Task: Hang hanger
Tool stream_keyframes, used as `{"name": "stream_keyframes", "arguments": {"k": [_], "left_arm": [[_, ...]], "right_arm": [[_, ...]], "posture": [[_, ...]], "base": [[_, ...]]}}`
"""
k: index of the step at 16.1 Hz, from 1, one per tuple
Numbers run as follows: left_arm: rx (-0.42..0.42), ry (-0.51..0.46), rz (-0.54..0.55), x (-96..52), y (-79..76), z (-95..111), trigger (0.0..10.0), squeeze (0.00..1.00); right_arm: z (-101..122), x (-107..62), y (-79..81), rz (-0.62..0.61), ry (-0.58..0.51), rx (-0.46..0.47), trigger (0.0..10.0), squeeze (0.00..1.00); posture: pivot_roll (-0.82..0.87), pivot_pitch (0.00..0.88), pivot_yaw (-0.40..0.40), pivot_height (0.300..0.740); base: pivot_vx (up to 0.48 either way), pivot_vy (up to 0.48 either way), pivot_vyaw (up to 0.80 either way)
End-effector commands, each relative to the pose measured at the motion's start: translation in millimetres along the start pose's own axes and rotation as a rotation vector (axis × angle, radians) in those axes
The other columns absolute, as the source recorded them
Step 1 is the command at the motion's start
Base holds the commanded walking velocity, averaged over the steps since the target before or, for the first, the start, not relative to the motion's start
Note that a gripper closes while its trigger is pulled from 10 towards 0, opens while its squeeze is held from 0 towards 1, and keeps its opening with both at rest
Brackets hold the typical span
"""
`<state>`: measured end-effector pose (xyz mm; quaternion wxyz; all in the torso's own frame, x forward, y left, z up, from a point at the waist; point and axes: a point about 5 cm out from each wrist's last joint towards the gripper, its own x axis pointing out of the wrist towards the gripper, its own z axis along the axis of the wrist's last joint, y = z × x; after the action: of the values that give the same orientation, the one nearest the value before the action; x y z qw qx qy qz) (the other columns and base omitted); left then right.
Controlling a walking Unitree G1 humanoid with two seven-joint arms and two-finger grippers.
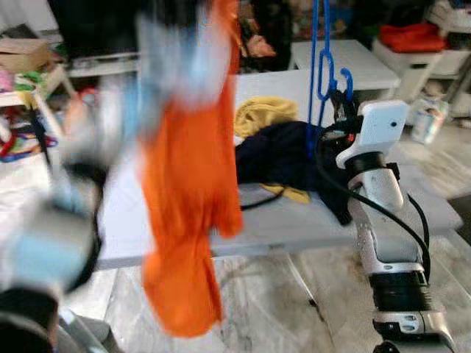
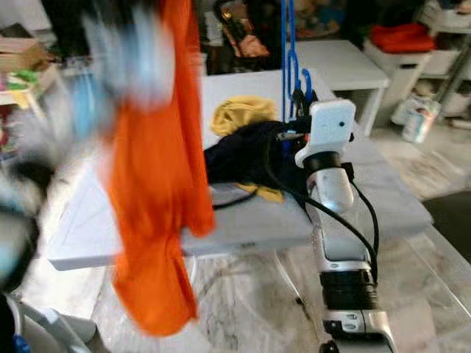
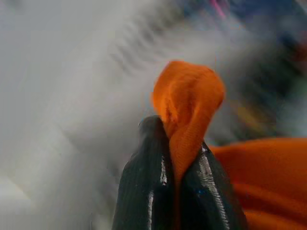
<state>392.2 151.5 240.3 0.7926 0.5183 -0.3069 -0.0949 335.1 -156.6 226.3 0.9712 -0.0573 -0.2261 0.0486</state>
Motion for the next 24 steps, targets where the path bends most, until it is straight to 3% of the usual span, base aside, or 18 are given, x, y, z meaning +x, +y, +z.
{"name": "stream_keyframes", "arguments": {"k": [1,2,3,6,7,9,10,11,15,17,18,19,20,22,24], "left_arm": [[-0.026,0.093,0.010,-5.7,4.8,-15,10.0,0.00],[-0.106,0.257,-0.036,-29.2,-14.5,-37,10.0,0.00],[-0.186,0.380,-0.046,-47.4,-23.2,-53,10.0,0.00],[-0.320,0.506,-0.006,-66.1,-20.6,-71,10.0,0.00],[-0.453,0.537,0.009,-70.7,-19.8,-75,10.0,1.00],[-0.800,0.647,-0.014,-77.6,-34.0,-81,10.0,1.00],[-0.991,0.605,-0.045,-74.1,-37.3,-77,10.0,1.00],[-0.903,0.553,-0.133,-70.6,-36.6,-71,10.0,1.00],[-1.173,0.557,-0.133,-69.8,-30.0,-63,10.0,1.00],[-0.743,0.475,-0.279,-80.5,-23.1,-49,10.0,1.00],[-0.919,0.480,-0.285,-86.5,-28.6,-33,10.0,1.00],[-0.876,0.480,-0.309,-91.2,-31.0,-31,10.0,1.00],[-0.902,0.512,-0.287,-96.2,-34.0,-32,10.0,1.00],[-1.022,0.591,-0.228,-113.5,-45.7,-21,10.0,1.00],[-1.094,0.603,-0.196,-118.5,-49.9,-9,10.0,1.00]], "right_arm": [[1,0.9,4.2,0.024,0.005,0.004,10.0,0.00],[1,1.4,7.5,0.043,0.006,0.009,10.0,0.00],[1,2.3,11.2,0.065,0.004,0.010,10.0,0.00],[0,-1.5,17.7,0.103,0.012,0.018,10.0,0.00],[-2,-3.7,20.6,0.123,0.019,0.025,10.0,0.00],[-2,-4.5,22.6,0.138,0.019,0.032,10.0,0.00],[-3,-5.7,23.4,0.143,0.023,0.036,10.0,0.00],[-5,-7.2,24.1,0.151,0.030,0.036,10.0,0.00],[-6,-9.5,26.2,0.170,0.036,0.038,10.0,0.00],[-7,-10.5,26.1,0.176,0.039,0.038,10.0,0.00],[-8,-11.3,26.0,0.178,0.044,0.040,10.0,0.00],[-8,-11.7,26.4,0.180,0.046,0.038,10.0,0.00],[-9,-11.7,27.2,0.182,0.050,0.040,10.0,0.00],[-9,-10.9,30.9,0.202,0.043,0.037,10.0,0.00],[-9,-10.6,31.1,0.205,0.041,0.034,10.0,0.00]], "posture": [[-0.09,0.000,0.033,0.740],[-0.09,0.000,0.030,0.740],[-0.08,0.000,0.027,0.740],[-0.08,0.000,0.029,0.740],[-0.08,0.000,0.036,0.740],[-0.08,0.000,0.041,0.740],[-0.07,0.000,0.044,0.740],[-0.07,0.000,0.045,0.740],[-0.06,0.000,0.051,0.740],[-0.06,0.000,0.050,0.740],[-0.05,0.000,0.048,0.740],[-0.05,0.000,0.048,0.740],[-0.04,0.000,0.044,0.740],[-0.04,0.000,0.038,0.740],[-0.03,0.000,0.032,0.740]], "base": [[0.000,0.000,0.00],[0.000,0.000,0.00],[0.000,0.000,0.00],[0.000,0.000,0.00],[0.000,0.000,0.00],[0.000,0.000,0.00],[0.000,0.000,0.00],[0.000,0.000,0.00],[0.000,0.000,0.00],[0.000,0.000,0.00],[0.000,0.000,0.00],[0.000,0.000,0.00],[0.000,0.000,0.00],[0.000,0.000,0.00],[0.000,0.000,0.00]]}}
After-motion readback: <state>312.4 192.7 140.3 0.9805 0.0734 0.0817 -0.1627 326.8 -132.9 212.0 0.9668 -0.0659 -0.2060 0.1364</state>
